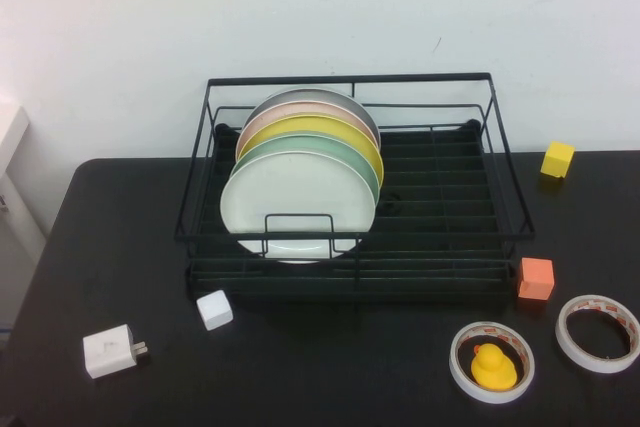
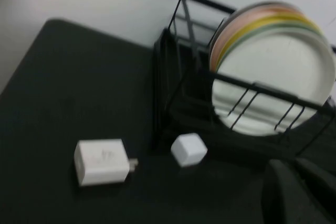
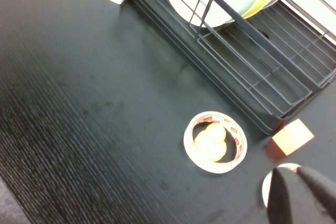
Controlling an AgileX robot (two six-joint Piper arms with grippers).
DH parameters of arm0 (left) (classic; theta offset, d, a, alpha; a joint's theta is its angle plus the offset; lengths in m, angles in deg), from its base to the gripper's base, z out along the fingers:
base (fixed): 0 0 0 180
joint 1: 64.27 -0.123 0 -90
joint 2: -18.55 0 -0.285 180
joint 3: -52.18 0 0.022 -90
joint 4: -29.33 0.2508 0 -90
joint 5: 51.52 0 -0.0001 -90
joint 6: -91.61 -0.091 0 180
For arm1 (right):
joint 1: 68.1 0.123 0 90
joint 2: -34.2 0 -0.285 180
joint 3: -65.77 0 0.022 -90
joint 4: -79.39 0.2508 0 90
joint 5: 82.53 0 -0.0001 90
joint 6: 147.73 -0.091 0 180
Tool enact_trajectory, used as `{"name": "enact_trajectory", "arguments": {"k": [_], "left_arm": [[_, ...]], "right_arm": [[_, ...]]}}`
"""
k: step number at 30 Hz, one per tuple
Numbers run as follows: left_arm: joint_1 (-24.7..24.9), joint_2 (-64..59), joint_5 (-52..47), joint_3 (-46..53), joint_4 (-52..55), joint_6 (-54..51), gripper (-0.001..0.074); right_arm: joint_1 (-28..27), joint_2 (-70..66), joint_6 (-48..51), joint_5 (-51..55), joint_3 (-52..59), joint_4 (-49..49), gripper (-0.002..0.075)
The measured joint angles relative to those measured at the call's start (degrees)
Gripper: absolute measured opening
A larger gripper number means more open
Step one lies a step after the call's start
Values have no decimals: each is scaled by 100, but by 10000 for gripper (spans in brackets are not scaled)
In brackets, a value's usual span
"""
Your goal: Place plate on rack
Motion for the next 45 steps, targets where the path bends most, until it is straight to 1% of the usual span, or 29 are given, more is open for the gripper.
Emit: {"name": "enact_trajectory", "arguments": {"k": [7, 19, 24, 28, 31, 34, 39, 45], "left_arm": [[0, 0, -331, 0, 0, 0, -1], [-23, 0, -365, -10, 0, -250, -1], [-346, 0, -368, -10, 0, -351, -1], [-653, 0, -378, -10, -111, -838, -1], [-787, 0, -391, -10, -328, -1208, -1], [-800, 0, -394, -10, -490, -1541, -1], [-800, 0, -394, -10, -534, -1760, -1], [-800, 0, -394, -10, -534, -2403, -1]], "right_arm": [[0, 0, 0, 0, 0, 11, -2], [0, 0, 0, 0, 0, 11, -2], [0, 0, 0, 0, 0, 11, -2], [0, 0, 0, 0, 0, 11, -2], [0, 0, 0, 0, 0, 11, -2], [0, 0, 0, 0, 0, 11, -2], [0, 0, 0, 0, 0, 11, -2], [0, 0, 0, 0, 0, 11, -2]]}}
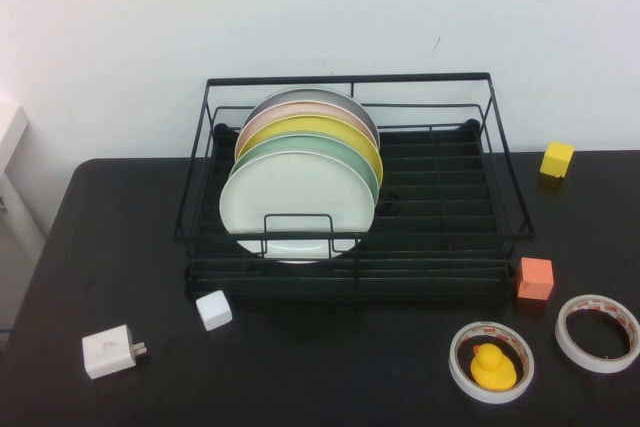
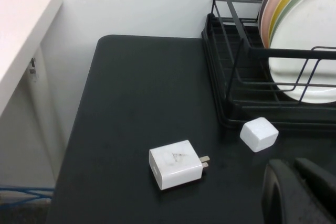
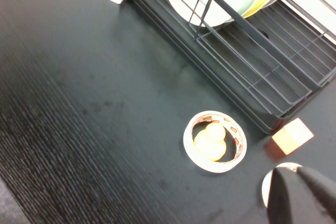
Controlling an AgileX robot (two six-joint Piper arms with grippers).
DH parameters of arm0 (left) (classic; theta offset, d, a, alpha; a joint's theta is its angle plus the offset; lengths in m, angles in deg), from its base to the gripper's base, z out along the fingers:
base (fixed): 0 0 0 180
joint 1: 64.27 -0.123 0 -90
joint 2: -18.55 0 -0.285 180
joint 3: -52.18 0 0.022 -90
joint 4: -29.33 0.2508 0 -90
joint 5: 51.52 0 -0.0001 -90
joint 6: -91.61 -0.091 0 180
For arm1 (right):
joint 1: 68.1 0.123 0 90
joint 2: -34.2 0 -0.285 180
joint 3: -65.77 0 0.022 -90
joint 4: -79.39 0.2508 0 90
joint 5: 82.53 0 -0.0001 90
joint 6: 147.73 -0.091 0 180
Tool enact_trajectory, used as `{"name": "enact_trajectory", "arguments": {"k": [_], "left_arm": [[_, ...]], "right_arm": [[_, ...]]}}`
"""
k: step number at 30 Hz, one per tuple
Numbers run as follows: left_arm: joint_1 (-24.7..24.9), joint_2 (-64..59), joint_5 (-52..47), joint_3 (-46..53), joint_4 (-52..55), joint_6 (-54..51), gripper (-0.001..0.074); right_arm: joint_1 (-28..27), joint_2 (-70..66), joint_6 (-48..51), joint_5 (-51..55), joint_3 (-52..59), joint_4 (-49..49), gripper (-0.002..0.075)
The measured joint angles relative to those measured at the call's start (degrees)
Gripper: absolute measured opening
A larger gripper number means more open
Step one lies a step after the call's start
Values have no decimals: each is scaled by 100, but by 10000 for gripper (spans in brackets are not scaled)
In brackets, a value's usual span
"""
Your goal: Place plate on rack
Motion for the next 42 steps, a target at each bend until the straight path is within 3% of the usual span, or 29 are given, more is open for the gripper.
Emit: {"name": "enact_trajectory", "arguments": {"k": [29, 32, 42], "left_arm": [[0, 0, 0, 0, -7, -111, -1], [0, 0, 0, 0, -7, -111, -1], [0, 0, 0, 0, -17, -89, -1]], "right_arm": [[-114, 177, 35, 0, 0, -225, -2], [-598, 523, 35, -214, 149, -246, -2], [-3053, 1697, 35, -2187, 1804, -312, -2]]}}
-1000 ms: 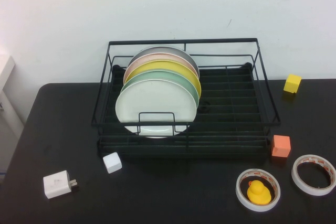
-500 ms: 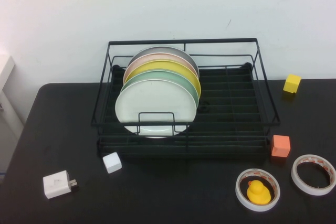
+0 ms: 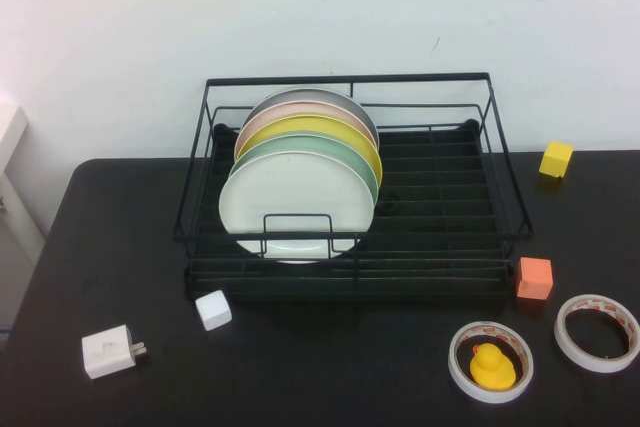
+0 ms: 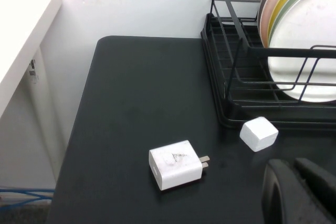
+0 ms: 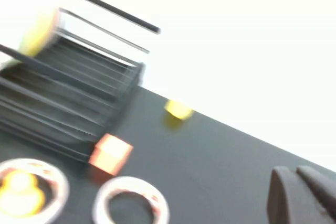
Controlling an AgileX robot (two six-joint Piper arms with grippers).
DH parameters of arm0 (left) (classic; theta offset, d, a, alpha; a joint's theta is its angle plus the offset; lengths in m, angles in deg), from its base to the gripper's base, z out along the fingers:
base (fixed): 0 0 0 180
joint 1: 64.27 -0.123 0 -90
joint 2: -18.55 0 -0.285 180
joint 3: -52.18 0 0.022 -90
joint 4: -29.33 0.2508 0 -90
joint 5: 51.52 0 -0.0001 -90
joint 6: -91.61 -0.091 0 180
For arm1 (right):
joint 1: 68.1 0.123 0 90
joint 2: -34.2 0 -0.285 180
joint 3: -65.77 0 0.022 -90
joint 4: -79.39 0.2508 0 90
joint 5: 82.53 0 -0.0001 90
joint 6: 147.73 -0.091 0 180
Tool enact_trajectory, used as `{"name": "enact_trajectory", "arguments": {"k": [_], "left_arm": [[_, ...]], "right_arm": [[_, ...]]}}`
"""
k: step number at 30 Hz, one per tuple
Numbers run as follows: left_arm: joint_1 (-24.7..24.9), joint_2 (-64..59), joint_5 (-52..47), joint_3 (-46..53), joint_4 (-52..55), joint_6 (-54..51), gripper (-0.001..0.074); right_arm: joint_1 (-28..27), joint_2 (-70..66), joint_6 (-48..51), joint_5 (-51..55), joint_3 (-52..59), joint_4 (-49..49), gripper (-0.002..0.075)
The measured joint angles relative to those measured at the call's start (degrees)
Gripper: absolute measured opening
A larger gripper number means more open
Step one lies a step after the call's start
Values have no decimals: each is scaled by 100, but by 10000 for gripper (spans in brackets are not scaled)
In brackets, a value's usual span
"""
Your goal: Place plate on rack
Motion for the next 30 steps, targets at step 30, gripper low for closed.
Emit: {"name": "enact_trajectory", "arguments": {"k": [30], "left_arm": [[0, 9, -12, 0, -10, 0, -1]], "right_arm": [[-1171, 282, -1113, 113, 893, 56, -2]]}}
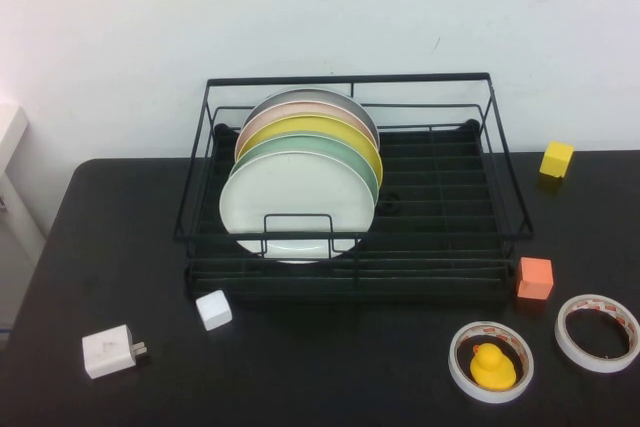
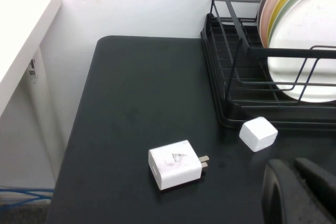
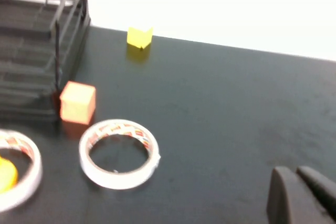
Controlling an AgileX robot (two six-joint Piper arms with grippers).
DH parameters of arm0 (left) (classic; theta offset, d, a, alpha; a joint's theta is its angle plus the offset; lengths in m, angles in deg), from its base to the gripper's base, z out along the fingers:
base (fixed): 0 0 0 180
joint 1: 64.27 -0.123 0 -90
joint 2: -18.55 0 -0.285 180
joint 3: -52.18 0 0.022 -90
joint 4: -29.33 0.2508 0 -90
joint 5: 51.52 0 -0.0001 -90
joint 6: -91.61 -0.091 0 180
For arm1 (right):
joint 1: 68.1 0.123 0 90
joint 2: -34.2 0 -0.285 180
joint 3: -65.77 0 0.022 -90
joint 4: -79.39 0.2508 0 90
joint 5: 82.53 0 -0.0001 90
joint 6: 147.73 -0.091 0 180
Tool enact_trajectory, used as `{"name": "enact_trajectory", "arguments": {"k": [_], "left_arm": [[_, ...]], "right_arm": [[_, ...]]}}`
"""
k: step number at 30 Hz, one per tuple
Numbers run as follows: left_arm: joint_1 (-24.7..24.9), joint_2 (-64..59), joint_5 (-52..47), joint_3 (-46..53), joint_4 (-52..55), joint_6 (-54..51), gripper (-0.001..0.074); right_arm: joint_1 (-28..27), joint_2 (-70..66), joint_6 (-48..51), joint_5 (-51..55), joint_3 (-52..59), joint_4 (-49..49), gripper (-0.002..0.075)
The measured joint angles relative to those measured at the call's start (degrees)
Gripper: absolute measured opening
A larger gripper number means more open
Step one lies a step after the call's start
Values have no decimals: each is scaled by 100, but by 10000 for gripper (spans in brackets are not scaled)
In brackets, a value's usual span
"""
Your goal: Place plate on rack
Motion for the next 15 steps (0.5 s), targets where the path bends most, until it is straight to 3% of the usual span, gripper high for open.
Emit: {"name": "enact_trajectory", "arguments": {"k": [15], "left_arm": [[0, 0, 0, 0, 0, 0, -1]], "right_arm": [[0, 0, -375, 13, 0, 53, -2]]}}
